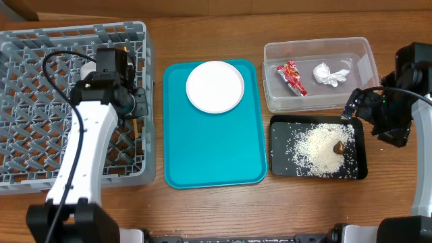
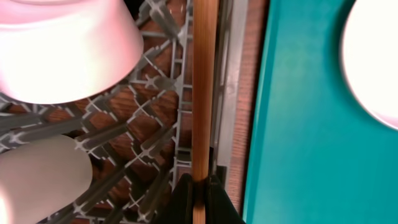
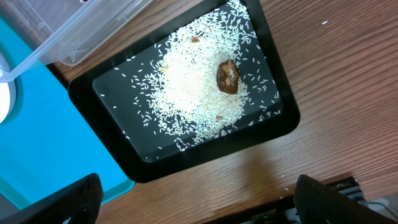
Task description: Sort waste into correct bins and load items into the dishwasher
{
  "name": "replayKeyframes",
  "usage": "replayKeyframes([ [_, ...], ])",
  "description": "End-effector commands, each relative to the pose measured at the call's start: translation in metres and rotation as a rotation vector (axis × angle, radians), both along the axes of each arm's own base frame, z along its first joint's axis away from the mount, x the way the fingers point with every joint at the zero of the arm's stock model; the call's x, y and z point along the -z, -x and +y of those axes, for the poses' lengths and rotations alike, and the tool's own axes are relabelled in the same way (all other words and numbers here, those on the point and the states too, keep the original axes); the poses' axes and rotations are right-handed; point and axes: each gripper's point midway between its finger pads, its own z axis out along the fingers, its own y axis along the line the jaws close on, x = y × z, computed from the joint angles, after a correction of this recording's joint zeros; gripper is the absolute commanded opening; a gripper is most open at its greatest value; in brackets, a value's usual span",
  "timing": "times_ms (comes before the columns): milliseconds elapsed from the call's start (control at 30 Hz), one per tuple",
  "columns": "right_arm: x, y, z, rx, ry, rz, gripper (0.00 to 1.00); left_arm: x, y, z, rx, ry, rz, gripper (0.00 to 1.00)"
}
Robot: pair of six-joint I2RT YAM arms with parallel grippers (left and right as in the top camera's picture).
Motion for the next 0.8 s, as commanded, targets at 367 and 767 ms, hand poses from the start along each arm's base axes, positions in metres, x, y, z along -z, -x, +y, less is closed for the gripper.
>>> replayKeyframes([
  [367, -0.011, -0.004, 0.0, 0.003, 0.0, -0.045, 1.0, -0.054, -0.029, -0.09, 0.242, 0.176, -0.141, 0.5],
  [767, -0.011, -0.004, 0.0, 0.003, 0.0, -0.045, 1.0, 0.032, -0.038, -0.241, 0.818, 0.002, -0.091, 0.64],
])
